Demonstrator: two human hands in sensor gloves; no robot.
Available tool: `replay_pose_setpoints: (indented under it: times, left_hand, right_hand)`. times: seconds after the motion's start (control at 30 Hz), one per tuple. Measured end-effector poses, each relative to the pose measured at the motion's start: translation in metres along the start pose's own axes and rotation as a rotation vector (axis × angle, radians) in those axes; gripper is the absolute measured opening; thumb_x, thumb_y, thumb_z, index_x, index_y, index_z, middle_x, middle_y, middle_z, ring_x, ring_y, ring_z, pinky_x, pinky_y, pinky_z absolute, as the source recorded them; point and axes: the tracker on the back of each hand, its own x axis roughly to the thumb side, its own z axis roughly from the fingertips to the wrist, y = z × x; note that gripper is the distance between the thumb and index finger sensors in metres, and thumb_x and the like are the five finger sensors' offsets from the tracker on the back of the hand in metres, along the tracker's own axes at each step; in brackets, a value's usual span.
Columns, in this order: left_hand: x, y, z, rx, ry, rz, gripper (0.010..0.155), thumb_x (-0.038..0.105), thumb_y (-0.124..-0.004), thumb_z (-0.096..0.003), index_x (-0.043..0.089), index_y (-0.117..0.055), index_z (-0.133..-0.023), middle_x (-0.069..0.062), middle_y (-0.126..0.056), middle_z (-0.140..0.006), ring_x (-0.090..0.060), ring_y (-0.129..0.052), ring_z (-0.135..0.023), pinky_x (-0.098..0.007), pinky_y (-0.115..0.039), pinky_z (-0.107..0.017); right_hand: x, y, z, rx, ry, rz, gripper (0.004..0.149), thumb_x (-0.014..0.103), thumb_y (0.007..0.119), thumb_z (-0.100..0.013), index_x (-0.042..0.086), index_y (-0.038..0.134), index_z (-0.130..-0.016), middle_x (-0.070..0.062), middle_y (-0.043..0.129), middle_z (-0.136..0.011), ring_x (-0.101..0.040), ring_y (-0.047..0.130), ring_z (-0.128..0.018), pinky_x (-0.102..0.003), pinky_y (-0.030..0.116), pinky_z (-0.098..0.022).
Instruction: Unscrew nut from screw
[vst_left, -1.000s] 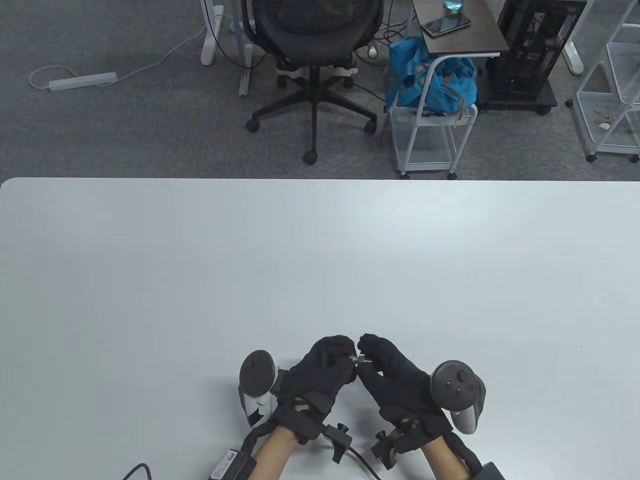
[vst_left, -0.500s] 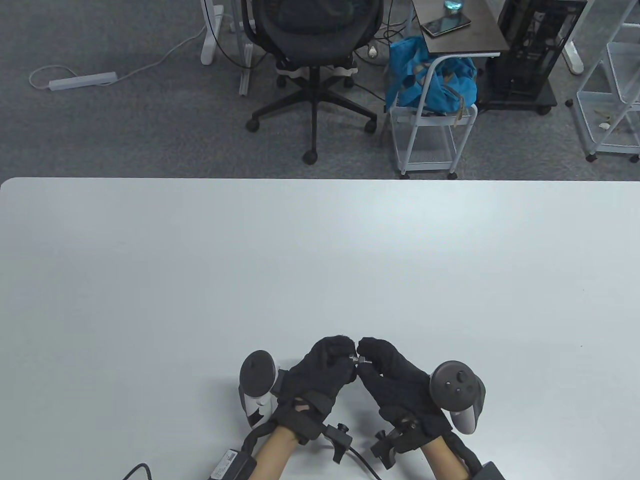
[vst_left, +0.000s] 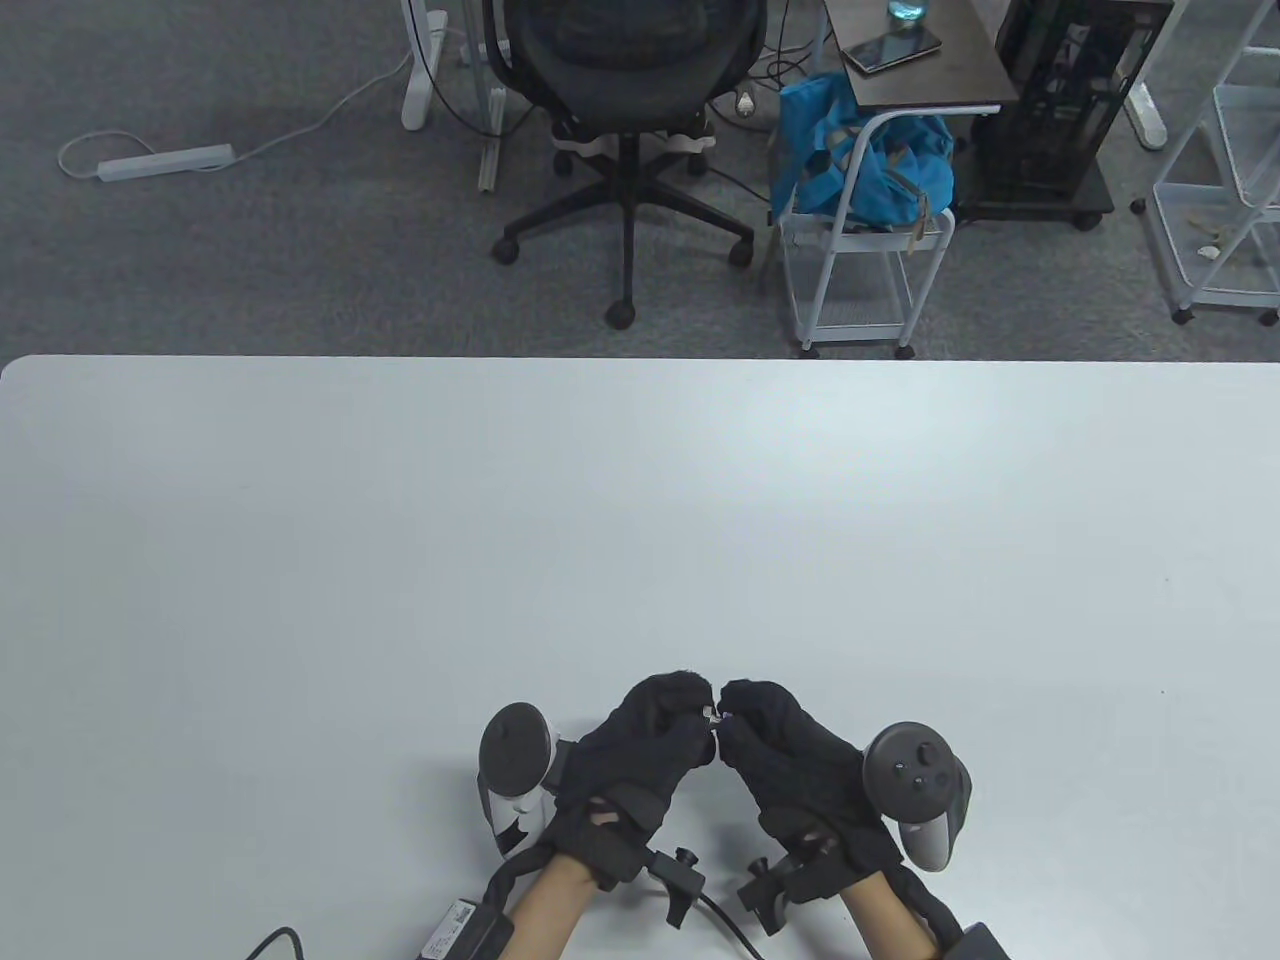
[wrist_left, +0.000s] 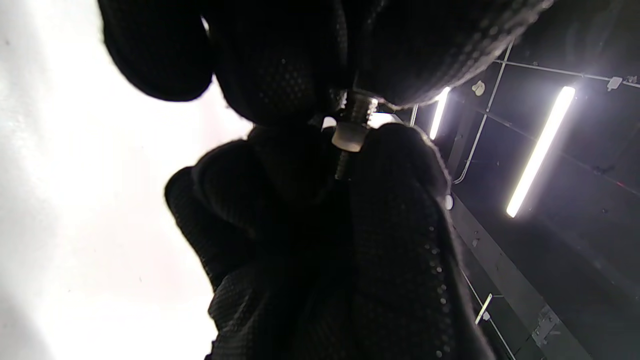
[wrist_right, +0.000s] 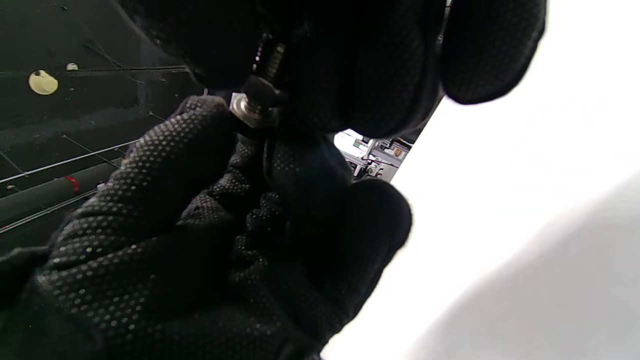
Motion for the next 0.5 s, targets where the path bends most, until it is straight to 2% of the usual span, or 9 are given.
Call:
replay_pose_setpoints:
  times: [0.27,0.3,0.37,0.43,0.5]
  left_hand:
    - [0.0001,0.0001,0.0004,0.004,0.016,0.001,0.049,0.038,-0.085,-0.0489,0.021,-0.077,-0.094,-0.014,-0.091,-0.083,-0.025,-0.098,-0.056,-0.056,-0.082,-0.053]
    - [0.0001,0.0003,0.0005,0.012,0.012,0.009,0.049,0.038,-0.085,-0.0488,0.021,-0.078,-0.094,-0.014,-0.091,-0.083,-0.025,-0.098,-0.055,-0.057,-0.082,-0.053]
    - [0.0001,0.0003,0.0003,0.017,0.01,0.009,0.048,0.037,-0.086,-0.0483,0.021,-0.078,-0.093,-0.015,-0.091,-0.083,-0.025,-0.099,-0.055,-0.056,-0.083,-0.052]
    - [0.0,-0.0001,0.0001,0.008,0.002,0.003,0.048,0.037,-0.086,-0.0484,0.022,-0.078,-0.093,-0.015,-0.091,-0.083,-0.025,-0.099,-0.056,-0.056,-0.083,-0.053]
    - [-0.0002,-0.0002,-0.0004,0.004,-0.002,-0.001,0.048,0.036,-0.086,-0.0484,0.022,-0.078,-0.094,-0.015,-0.091,-0.084,-0.025,-0.099,-0.056,-0.056,-0.082,-0.053]
  right_hand:
    - [0.0013,-0.0022,-0.0004,0.027,-0.014,-0.058,0.05,0.031,0.081,-0.053,0.022,0.068,-0.1,-0.012,0.077,-0.091,-0.039,0.082,-0.077,-0.064,0.067,-0.063]
    - [0.0008,-0.0019,-0.0005,0.03,-0.008,-0.074,0.05,0.032,0.08,-0.053,0.022,0.067,-0.101,-0.013,0.077,-0.092,-0.04,0.081,-0.078,-0.065,0.066,-0.063]
    - [-0.0006,-0.0004,-0.0004,0.037,0.007,-0.081,0.059,0.041,0.077,-0.054,0.016,0.061,-0.105,-0.018,0.072,-0.096,-0.044,0.076,-0.081,-0.067,0.062,-0.063]
    - [-0.0038,0.0005,0.0012,0.034,0.072,-0.063,0.065,0.05,0.071,-0.056,0.009,0.059,-0.106,-0.02,0.074,-0.094,-0.047,0.078,-0.078,-0.069,0.062,-0.061]
    - [-0.0053,0.0001,0.0017,-0.008,0.078,-0.012,0.06,0.049,0.072,-0.055,0.007,0.07,-0.097,-0.015,0.088,-0.078,-0.041,0.089,-0.064,-0.067,0.069,-0.056]
